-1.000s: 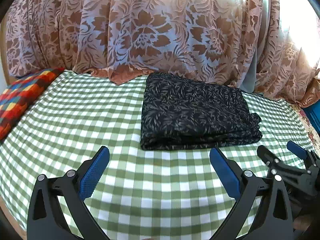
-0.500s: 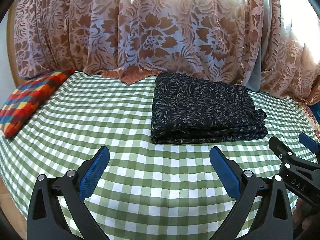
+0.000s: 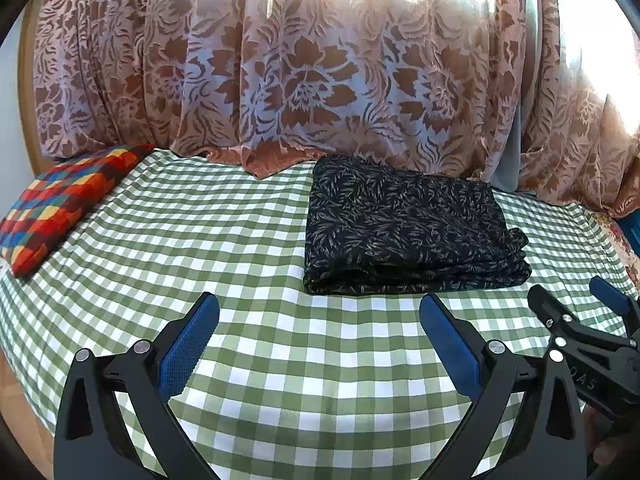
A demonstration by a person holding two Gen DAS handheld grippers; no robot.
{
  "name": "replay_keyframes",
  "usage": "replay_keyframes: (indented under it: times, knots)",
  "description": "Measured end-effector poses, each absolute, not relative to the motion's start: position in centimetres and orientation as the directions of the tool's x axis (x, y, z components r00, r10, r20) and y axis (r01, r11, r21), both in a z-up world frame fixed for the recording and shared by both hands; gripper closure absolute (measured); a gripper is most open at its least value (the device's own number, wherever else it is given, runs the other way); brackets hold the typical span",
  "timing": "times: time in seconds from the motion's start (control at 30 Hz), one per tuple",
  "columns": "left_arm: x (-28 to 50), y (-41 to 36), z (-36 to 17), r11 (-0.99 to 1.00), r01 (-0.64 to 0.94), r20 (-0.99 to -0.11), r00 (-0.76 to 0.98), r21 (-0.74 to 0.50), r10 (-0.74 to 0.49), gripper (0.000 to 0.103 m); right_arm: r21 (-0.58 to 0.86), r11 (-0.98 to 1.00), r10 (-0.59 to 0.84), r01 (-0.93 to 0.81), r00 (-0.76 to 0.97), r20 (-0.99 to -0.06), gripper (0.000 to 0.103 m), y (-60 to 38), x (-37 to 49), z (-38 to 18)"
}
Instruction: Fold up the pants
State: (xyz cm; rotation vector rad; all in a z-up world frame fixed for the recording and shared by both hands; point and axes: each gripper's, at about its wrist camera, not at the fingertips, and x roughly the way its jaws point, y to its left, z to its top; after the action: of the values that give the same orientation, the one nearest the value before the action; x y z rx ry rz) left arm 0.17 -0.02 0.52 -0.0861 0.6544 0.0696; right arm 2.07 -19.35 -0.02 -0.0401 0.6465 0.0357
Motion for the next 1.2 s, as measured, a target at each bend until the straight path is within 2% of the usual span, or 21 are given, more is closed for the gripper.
replay_keyframes:
  times: [1.2]
  knots:
    - [-1.1,0.0,1.9,0.994,-0.095,-0.576,0.816,-0.057,0.045,0.004,-0.026,0.999,0.015,-0.038,0.807,-0.591,0.002,-18.4,1.3,0.2]
